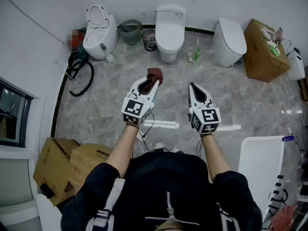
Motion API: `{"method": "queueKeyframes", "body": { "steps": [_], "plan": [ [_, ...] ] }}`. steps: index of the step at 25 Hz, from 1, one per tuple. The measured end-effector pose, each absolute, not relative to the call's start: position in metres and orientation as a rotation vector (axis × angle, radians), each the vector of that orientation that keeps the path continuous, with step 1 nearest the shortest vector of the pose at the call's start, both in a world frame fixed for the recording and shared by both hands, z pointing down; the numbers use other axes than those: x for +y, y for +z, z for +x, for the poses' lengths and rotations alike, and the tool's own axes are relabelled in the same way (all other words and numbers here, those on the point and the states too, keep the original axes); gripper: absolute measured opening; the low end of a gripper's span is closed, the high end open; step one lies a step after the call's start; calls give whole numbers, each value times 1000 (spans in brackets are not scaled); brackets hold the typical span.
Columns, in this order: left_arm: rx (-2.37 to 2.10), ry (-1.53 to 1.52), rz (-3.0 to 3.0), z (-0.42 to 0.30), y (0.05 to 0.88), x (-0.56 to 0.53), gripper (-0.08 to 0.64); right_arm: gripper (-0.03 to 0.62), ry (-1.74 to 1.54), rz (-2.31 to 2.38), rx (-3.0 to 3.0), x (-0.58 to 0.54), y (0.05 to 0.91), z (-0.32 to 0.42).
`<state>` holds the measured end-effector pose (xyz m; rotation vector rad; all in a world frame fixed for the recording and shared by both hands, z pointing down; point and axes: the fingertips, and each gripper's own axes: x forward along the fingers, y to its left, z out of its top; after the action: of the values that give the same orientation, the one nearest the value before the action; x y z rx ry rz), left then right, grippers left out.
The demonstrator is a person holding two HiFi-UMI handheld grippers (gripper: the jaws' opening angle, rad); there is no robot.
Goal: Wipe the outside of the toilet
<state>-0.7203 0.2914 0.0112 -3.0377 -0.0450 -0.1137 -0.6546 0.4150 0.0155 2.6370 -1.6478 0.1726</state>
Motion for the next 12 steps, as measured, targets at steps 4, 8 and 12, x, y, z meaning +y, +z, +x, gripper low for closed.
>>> {"method": "queueKeyframes", "body": {
  "steps": [4,8,12],
  "plan": [
    [-51,-116,-3041,-720,16,276,64,2,180,2646,-1660,403,21,-661],
    [-80,-132,-3056,-709,26,269,64,2,203,2648,-1636,399,30,-656],
    [-114,-150,-3066,-689,35,265,64,2,238,2667,-1607,398,37,-637]
  ]
}}
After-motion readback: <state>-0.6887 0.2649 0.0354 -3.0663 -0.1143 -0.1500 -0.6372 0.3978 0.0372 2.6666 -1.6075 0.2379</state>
